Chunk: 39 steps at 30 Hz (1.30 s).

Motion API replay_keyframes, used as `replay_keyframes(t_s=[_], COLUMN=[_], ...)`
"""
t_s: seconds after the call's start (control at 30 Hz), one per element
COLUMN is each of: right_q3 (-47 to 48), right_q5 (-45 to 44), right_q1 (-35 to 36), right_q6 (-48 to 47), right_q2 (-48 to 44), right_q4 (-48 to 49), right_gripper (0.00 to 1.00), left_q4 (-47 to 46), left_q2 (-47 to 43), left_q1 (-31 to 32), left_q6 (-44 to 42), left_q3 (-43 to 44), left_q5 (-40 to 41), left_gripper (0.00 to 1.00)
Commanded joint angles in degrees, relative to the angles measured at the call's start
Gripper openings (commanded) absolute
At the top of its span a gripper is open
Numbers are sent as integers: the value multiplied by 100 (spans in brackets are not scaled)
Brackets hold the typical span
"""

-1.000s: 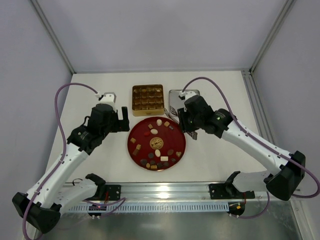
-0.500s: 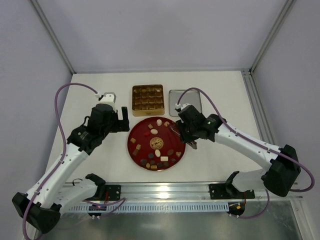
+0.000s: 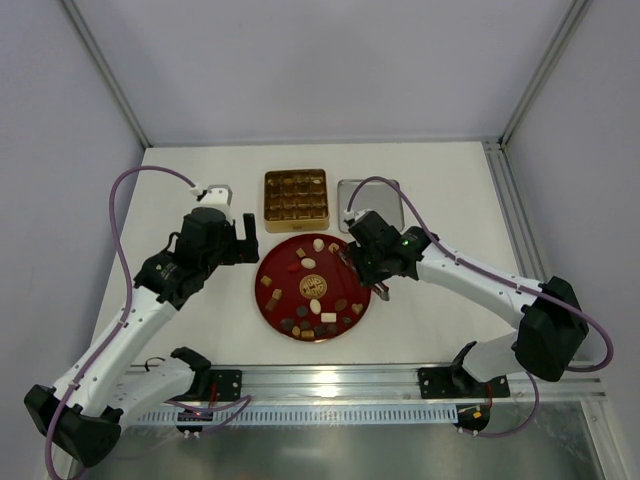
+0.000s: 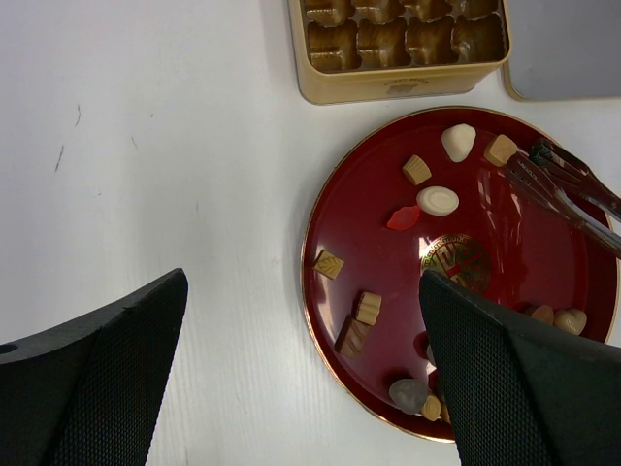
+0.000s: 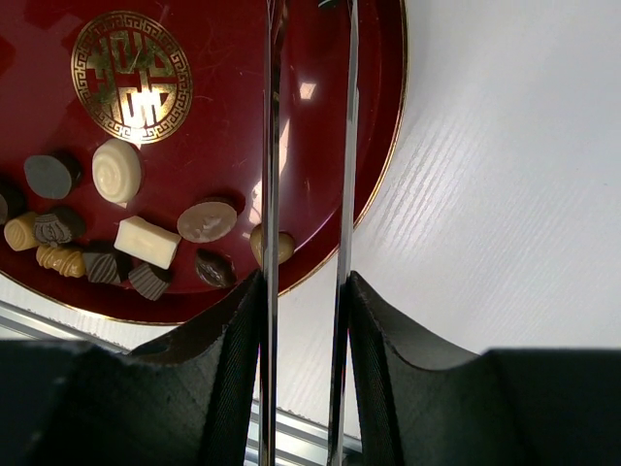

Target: Pack the chocolate

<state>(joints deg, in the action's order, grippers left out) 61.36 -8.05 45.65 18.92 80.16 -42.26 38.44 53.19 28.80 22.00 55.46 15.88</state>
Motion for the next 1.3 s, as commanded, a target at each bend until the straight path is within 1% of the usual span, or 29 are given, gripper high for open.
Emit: replay_keyframes(t_s=[0.0,0.07,0.1,0.13,0.33,0.4,0.63,1.07,1.27], right_q3=[200,201,209,209,201,209,271,350,429], right_q5=[-109,-117,-117,-109,-73,-65,-47,76,111], right_q1=[32,23,23,32,32,32,23,41,41], right_q6=[-90,-90,-90,-90,-72,-55,-46,-11,24], right_q2=[43,35,35,26,17,8,-97,-545,-659], right_q4=[174,157,139,130,104,86,-28,-414,-450], right_gripper=[40,40,36,35,34,31,27,27,27], left_q4=[-126,-135,-135,-135,-126,-135,-134,-134,-126], left_q2=[-54,-54,-63,-72,-81,-72,-72,-72,-72], left_q1=[-14,-14,-6,-6,-14,-14,-6,-6,-6], left_q6=[-38,-29,-29,-29,-29,-20,-20,-11,-3], left_q3=[0,0,-9,-9,-9,-9,0,0,-9], left_q5=[47,47,47,47,47,47,38,29,12], left_gripper=[100,100,100,99,100,100,100,100,100])
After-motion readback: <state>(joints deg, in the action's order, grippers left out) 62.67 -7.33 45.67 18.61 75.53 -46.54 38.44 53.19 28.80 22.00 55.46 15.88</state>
